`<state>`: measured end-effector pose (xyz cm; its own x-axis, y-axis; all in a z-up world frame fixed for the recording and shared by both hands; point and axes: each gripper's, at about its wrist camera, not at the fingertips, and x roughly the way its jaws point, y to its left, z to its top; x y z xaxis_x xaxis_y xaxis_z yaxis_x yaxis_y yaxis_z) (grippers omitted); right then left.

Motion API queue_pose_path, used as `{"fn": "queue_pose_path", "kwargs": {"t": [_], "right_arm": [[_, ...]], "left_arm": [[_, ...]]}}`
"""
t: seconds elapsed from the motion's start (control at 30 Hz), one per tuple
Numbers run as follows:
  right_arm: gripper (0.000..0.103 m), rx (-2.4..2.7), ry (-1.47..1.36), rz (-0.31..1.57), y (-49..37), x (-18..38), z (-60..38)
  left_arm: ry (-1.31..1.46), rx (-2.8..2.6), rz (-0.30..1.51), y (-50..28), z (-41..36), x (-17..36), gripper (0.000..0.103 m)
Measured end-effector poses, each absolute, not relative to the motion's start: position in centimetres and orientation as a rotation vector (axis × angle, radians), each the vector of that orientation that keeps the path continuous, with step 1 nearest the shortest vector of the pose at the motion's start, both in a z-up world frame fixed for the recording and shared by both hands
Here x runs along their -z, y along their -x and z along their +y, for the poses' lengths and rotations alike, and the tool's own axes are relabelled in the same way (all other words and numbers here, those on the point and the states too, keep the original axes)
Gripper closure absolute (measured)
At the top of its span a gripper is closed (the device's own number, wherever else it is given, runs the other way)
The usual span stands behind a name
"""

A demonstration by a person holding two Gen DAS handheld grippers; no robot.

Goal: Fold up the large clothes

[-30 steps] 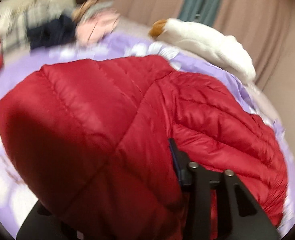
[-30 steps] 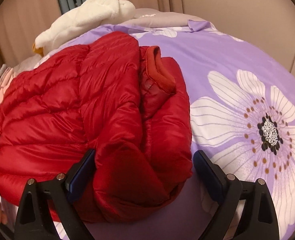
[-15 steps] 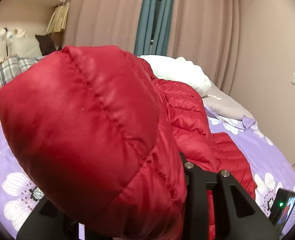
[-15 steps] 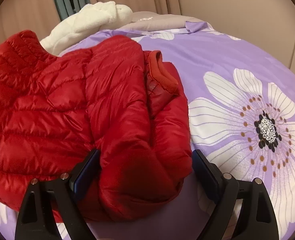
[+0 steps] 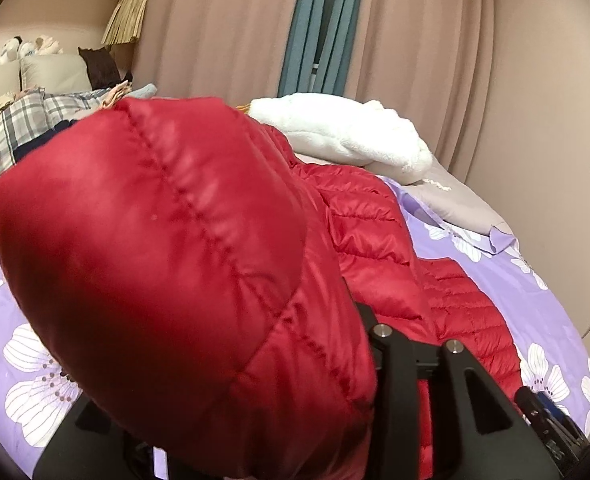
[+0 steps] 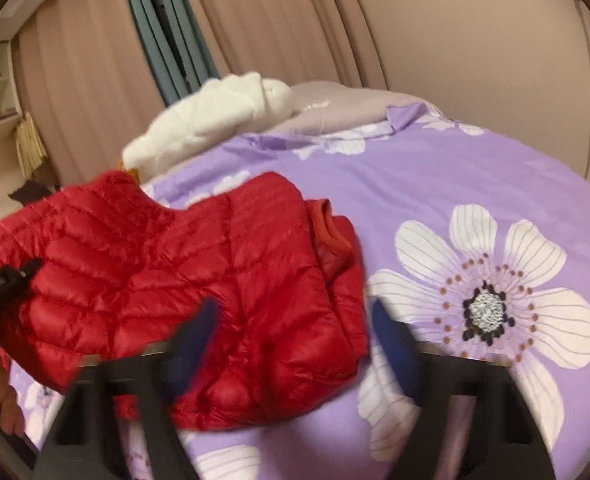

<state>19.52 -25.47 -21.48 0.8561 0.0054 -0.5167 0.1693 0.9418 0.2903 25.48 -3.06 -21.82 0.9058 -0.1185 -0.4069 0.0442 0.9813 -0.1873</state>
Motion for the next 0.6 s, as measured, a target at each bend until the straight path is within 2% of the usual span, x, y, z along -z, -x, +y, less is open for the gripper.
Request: {"fn": "queue_pose_path", "kwargs": {"t": [0.03, 0.1, 0.6], "right_arm": [[0.067, 0.098, -0.331, 0.56, -19.7, 21.8, -25.6], [0.073, 0.131, -0.309, 0.598, -20.2, 22.7, -25.6], [0.073, 0.121, -0.319, 0.691, -22.1, 26.0, -26.6]], "left_arm": [[0.175, 0.096, 0.422, -25.3, -3.3, 21.7, 0.064], [0.165, 0.119, 0.407, -24.8, -4.0, 21.1, 0.064], [0.05, 0.267, 0.379, -23.6, -10.8, 19.6, 0.064]]}}
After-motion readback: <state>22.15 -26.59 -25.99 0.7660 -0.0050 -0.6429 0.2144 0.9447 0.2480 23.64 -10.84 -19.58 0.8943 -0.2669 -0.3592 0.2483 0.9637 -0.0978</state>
